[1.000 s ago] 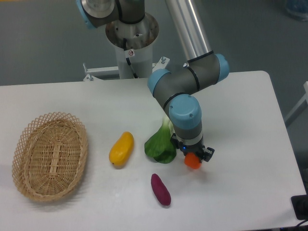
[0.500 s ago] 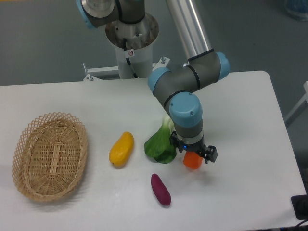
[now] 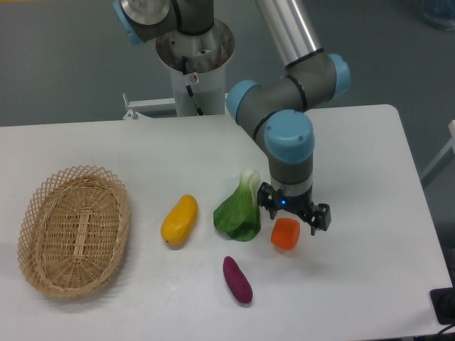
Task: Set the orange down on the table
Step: 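Raise the open gripper up away from the orange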
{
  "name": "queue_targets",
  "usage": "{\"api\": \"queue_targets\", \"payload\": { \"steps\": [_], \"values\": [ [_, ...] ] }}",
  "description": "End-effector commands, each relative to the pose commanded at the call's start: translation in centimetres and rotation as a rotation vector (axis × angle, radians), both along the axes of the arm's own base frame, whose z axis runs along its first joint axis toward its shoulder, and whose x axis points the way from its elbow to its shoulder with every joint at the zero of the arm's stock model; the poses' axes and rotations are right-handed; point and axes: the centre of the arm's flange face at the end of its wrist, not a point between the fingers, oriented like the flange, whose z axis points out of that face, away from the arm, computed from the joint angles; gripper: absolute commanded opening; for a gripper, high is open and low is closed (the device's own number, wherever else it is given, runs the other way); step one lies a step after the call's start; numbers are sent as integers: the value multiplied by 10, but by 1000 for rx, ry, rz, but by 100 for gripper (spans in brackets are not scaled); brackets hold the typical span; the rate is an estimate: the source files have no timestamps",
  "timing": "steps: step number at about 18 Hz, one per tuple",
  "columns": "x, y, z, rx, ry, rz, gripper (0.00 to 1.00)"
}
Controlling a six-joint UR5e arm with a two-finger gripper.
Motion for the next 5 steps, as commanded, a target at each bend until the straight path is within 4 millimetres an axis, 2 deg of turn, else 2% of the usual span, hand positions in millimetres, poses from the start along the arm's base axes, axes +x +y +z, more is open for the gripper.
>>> {"api": "queue_targets", "payload": {
  "steps": [5],
  "values": [
    [0, -9, 5, 21, -9, 8, 100]
  ]
}}
